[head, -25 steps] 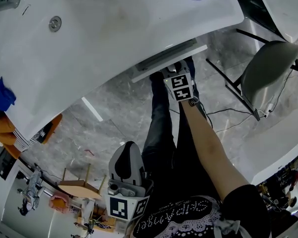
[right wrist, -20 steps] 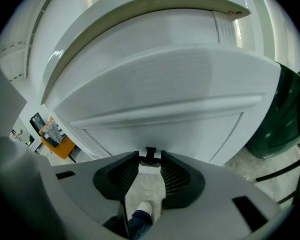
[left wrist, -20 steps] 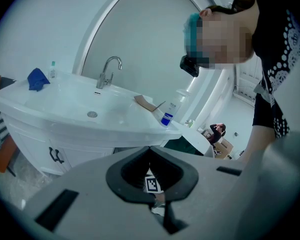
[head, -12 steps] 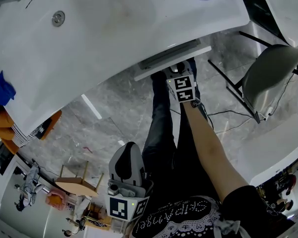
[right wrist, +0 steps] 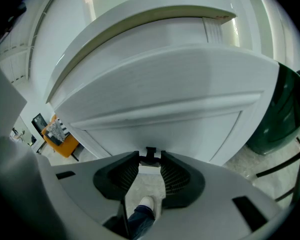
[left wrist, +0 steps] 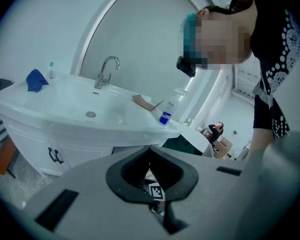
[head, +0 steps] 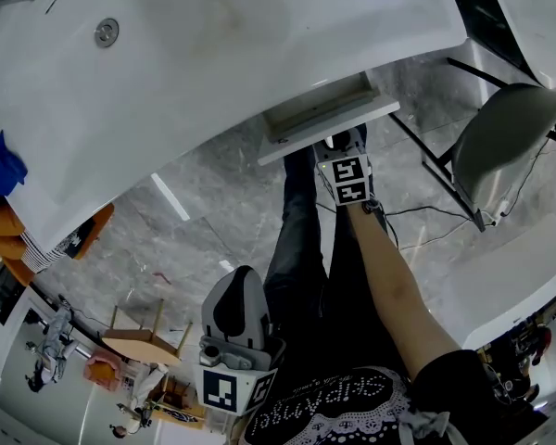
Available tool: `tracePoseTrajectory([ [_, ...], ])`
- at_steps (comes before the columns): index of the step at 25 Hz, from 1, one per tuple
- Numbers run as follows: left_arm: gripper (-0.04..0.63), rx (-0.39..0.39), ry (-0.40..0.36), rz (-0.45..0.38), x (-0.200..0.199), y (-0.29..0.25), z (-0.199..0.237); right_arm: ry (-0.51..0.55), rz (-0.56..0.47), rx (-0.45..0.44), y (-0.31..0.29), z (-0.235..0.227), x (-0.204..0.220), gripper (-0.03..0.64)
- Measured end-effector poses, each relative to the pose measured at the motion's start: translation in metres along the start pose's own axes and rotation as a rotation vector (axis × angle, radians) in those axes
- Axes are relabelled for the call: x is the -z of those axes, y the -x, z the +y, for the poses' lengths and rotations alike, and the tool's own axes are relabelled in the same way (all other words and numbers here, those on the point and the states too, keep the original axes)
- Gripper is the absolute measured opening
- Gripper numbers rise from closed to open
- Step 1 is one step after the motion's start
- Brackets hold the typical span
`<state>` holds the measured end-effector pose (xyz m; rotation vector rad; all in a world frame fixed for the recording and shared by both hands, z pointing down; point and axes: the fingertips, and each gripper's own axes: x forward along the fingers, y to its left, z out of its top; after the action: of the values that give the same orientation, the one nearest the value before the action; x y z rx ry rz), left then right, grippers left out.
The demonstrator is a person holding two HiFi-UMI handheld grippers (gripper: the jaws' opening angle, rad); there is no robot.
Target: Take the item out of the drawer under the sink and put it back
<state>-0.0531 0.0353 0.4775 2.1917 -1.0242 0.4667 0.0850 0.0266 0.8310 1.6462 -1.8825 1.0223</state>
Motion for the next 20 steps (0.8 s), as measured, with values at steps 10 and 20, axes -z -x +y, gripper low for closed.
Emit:
tracePoseTrajectory([
  [10,0.005,0.002,-0.002,-0.008,-0.003,-0.004,-0.002,0.011,0.031,-0.017,0.008,0.000,0.014,0.140],
  [20,0.005,0.025,-0.009,-0.059,-0.019,-0.004,-0.005,0.046,0.122,-0.053,0.009,0.000,0.012,0.144],
])
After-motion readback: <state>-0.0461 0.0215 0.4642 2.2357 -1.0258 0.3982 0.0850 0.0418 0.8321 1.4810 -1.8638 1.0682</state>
